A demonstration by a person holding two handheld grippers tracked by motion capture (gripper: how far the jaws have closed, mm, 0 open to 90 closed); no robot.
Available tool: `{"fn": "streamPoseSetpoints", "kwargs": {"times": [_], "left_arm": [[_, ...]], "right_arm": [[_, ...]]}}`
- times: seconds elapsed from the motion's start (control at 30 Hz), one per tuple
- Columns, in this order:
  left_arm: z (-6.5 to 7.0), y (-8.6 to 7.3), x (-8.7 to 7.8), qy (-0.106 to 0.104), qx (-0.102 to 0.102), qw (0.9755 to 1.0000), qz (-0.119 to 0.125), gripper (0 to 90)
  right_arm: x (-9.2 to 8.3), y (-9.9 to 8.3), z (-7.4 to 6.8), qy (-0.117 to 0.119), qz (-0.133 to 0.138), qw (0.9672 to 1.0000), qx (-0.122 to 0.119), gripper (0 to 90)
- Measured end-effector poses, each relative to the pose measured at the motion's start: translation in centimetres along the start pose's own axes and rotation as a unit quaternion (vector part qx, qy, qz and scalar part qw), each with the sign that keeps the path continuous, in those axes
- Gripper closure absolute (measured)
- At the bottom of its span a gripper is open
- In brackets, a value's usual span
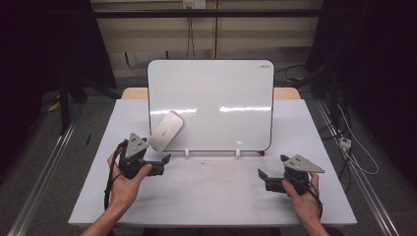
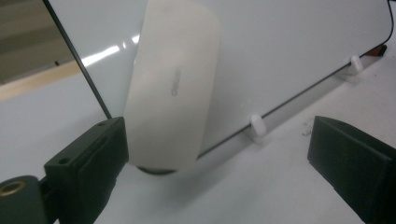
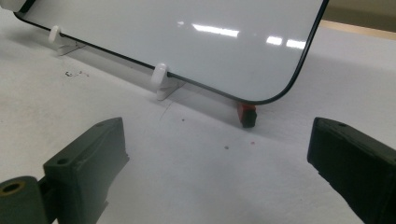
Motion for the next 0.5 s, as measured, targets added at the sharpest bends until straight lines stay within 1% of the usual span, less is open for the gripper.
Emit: {"fn": "streamPoseSetpoints", "kwargs": {"times": [0.07, 0.13, 0.17, 0.2, 0.27, 0.37, 0.47, 0.5], "left_arm": [[0.4, -0.1, -0.4, 0.007, 0.007, 0.9999, 0.006, 5.5], [0.6, -0.4, -0.7, -0.004, 0.006, 1.0, 0.006, 4.8], [0.7, -0.6, -0.8, -0.002, 0.005, 1.0, 0.005, 5.3], [0.6, -0.8, -0.8, -0.002, 0.007, 1.0, 0.002, 5.2], [0.5, -1.4, -1.0, -0.003, 0.002, 1.0, 0.001, 5.2], [0.2, -2.4, -1.4, -0.003, 0.0, 1.0, -0.008, 5.2], [-0.2, -3.3, -1.9, 0.003, 0.0, 0.9999, -0.017, 5.5], [-0.2, -3.6, -2.0, 0.002, -0.007, 0.9999, -0.015, 5.5]], "right_arm": [[0.0, 0.0, 0.1, -0.002, 0.0, 1.0, 0.001, 4.4], [0.0, 0.0, 0.1, -0.003, -0.001, 1.0, 0.002, 4.4], [0.0, 0.0, 0.1, -0.002, 0.0, 1.0, 0.002, 4.5], [0.0, 0.0, 0.1, -0.002, 0.0, 1.0, 0.002, 4.4], [0.0, 0.0, 0.1, -0.002, 0.0, 1.0, 0.0, 4.4], [0.0, 0.0, 0.1, -0.002, -0.002, 1.0, 0.002, 4.4], [0.0, 0.0, 0.1, -0.002, -0.001, 1.0, 0.0, 4.4], [0.0, 0.0, 0.1, -0.002, -0.001, 1.0, 0.001, 4.4]]}}
Point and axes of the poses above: each handheld gripper's, and its own axes: x roughly forward along the jaws, y roughly out of its top, z roughly to its right, the point moved 8 cm from there along x, roughly forward along the jaws, and after that the axes turned 13 degrees about x, right-handed, at the moved point
